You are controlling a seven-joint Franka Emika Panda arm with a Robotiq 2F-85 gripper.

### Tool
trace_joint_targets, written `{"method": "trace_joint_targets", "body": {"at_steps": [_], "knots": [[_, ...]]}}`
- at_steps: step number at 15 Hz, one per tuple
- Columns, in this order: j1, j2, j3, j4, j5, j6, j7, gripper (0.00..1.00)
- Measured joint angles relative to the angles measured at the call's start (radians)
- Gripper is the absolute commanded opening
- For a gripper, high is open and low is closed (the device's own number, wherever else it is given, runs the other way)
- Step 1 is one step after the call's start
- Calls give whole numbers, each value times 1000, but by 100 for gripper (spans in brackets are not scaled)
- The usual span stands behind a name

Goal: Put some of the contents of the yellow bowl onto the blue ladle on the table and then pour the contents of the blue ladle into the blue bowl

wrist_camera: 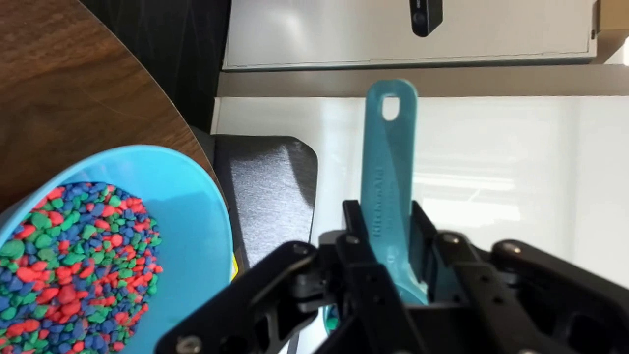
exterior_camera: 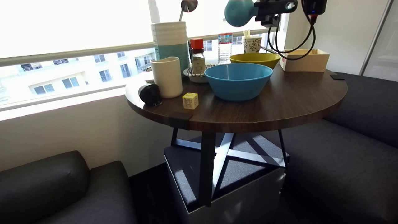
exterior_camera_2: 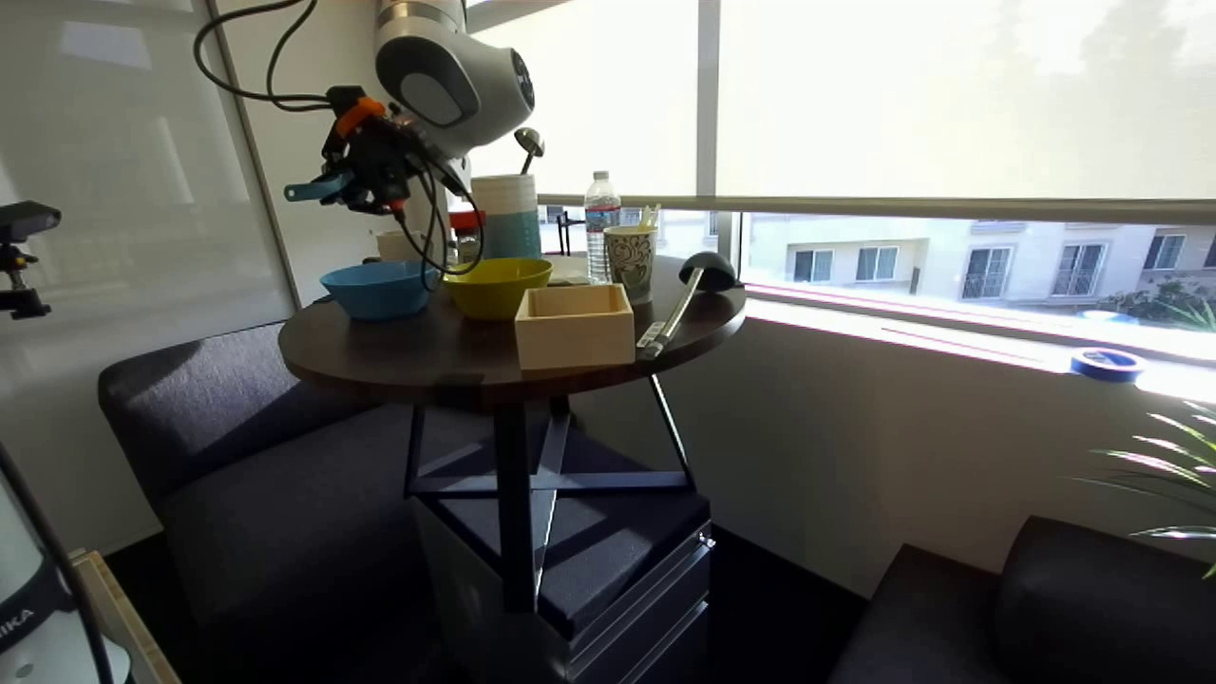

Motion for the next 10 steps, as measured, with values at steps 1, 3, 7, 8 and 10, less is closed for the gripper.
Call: {"method": "trace_joint_targets", "body": {"at_steps": [1,3,7,8,10], "knots": [[0,1,0,0,-1,0,0,24],[0,1,0,0,-1,0,0,24],[0,1,0,0,-1,0,0,6],[-1,1,0,0,1,0,0,6],[-5,4,-2,0,4,-2,0,6]]}}
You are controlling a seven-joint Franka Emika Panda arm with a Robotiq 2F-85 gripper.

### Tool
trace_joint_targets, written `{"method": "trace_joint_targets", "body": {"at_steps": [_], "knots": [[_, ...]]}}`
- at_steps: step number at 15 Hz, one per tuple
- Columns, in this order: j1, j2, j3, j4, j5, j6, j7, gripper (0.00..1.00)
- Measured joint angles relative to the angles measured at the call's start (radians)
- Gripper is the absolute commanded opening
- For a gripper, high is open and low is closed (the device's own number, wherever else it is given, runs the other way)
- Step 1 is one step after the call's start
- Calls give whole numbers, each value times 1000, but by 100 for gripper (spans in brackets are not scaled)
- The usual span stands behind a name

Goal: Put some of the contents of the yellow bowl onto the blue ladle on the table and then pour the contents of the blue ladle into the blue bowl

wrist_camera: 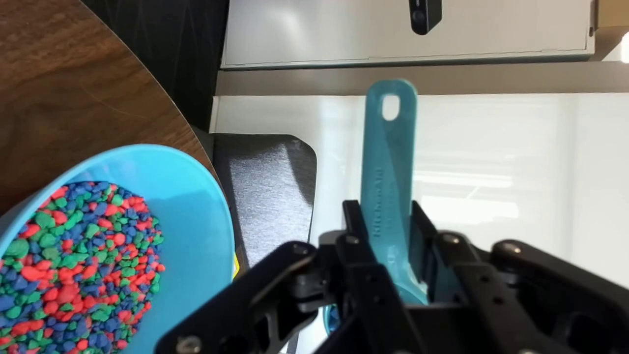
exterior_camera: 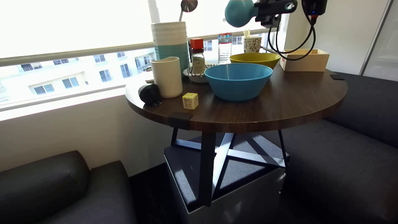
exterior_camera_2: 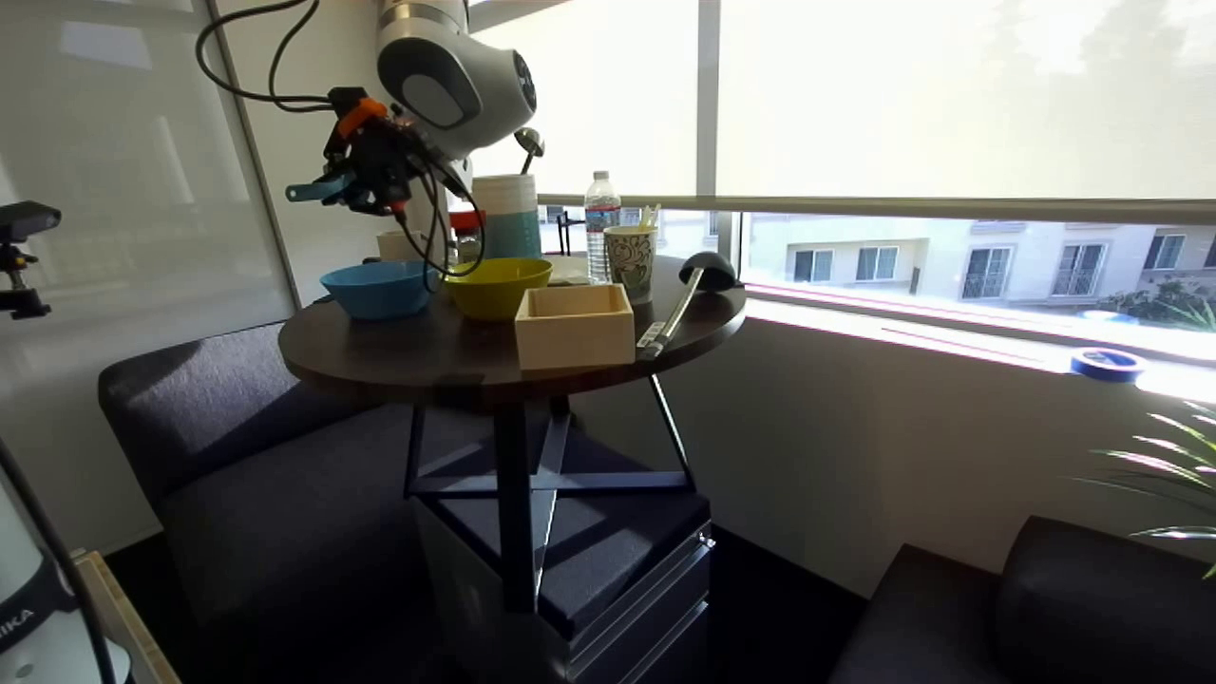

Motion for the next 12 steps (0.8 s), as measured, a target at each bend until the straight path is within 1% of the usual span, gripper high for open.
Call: {"method": "trace_joint_targets", "body": {"at_steps": [2,12], "knots": [[-7,6,-4,-1,15,-10,0,6],[-42,41,-26,-30,177,-113,8,6]]}}
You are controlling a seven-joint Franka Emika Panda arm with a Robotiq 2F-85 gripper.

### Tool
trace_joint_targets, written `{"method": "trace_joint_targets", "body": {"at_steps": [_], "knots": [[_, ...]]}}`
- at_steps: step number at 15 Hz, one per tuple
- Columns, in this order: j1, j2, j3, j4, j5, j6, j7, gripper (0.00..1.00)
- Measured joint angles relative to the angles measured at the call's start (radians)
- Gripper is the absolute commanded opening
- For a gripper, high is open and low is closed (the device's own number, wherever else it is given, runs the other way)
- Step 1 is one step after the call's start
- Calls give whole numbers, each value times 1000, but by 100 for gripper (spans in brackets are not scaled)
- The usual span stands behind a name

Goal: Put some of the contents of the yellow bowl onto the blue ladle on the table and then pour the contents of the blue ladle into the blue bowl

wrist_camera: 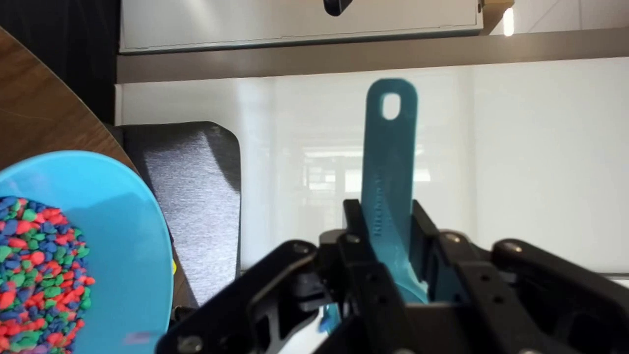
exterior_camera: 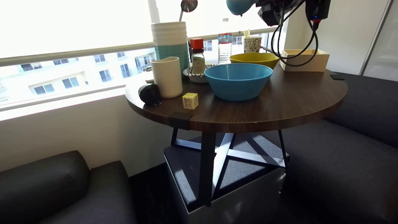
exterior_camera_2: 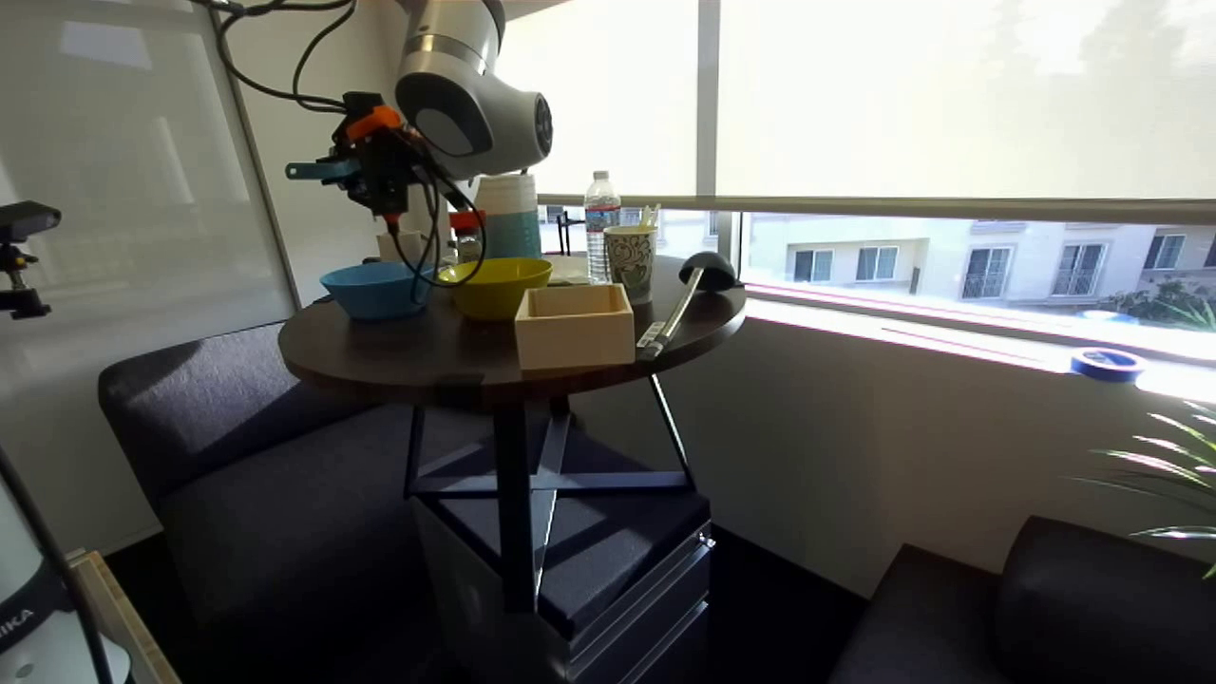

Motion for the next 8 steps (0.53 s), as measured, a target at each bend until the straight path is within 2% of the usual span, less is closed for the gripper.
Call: {"method": "trace_joint_targets", "body": {"at_steps": [8], "knots": [[-6,11,-2,-15,96,-34,31,6]]}}
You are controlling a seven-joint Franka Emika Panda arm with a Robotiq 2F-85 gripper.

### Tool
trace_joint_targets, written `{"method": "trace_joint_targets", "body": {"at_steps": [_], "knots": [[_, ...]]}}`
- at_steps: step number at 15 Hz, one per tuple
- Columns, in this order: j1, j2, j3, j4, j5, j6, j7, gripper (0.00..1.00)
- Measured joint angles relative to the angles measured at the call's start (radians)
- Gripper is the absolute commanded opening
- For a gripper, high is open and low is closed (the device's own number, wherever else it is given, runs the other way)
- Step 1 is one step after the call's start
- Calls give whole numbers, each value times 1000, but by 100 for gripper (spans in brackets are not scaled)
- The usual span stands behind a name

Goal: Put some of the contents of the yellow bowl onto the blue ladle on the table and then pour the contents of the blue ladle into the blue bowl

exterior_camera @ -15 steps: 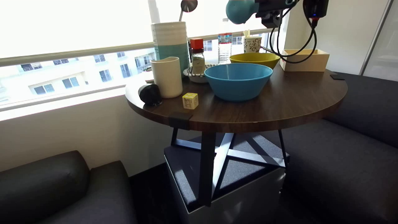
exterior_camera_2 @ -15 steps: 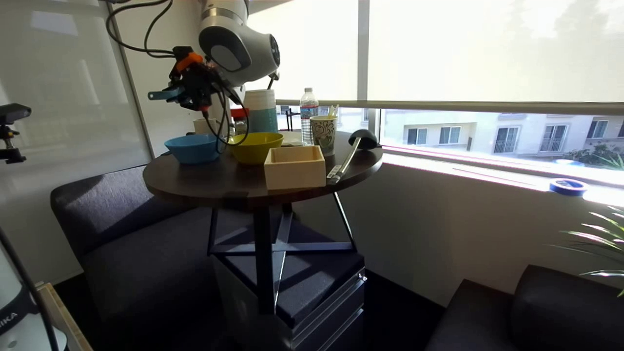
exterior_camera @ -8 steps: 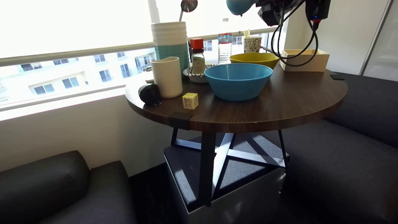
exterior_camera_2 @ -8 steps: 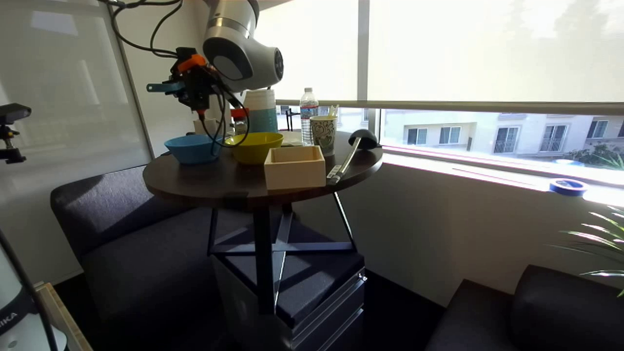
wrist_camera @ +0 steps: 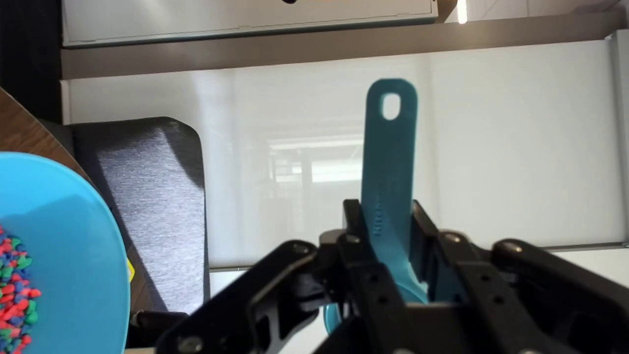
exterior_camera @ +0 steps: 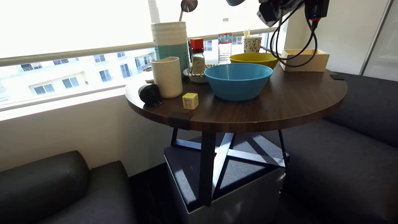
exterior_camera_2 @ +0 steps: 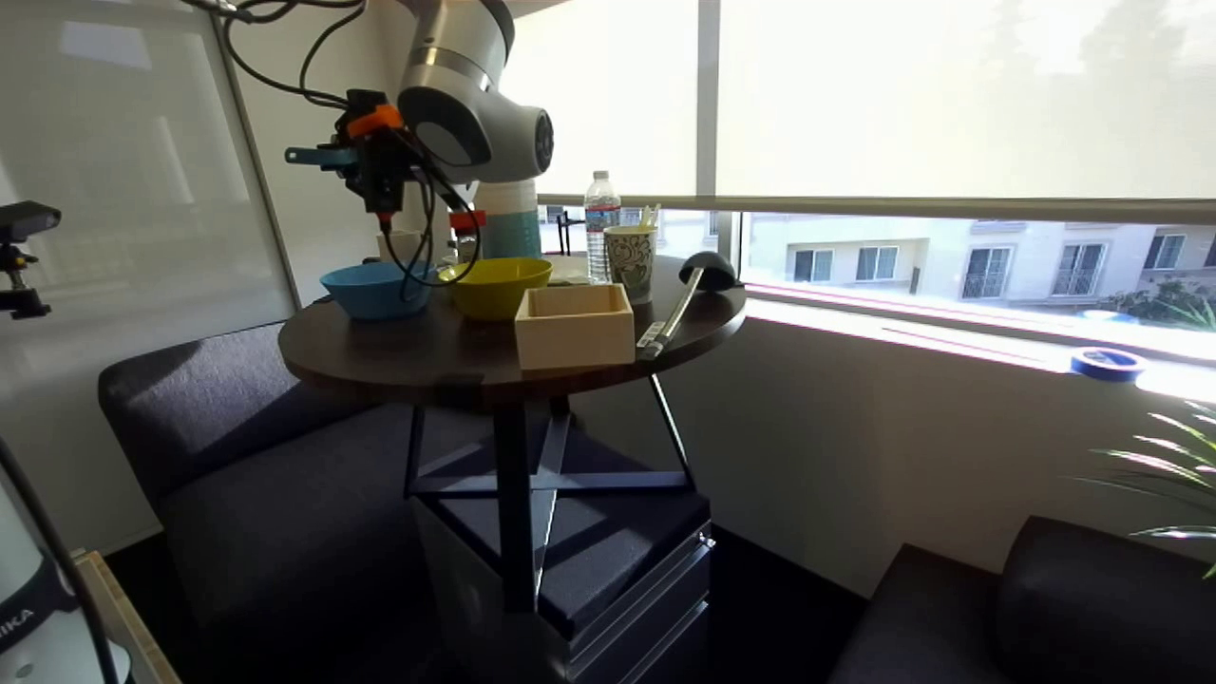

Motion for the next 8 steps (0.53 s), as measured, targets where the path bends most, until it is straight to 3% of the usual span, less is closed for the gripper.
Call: {"method": "trace_joint_targets", "body": {"at_steps": [8], "knots": [[-9,18,-14,-15,98,-47,26,6]]}}
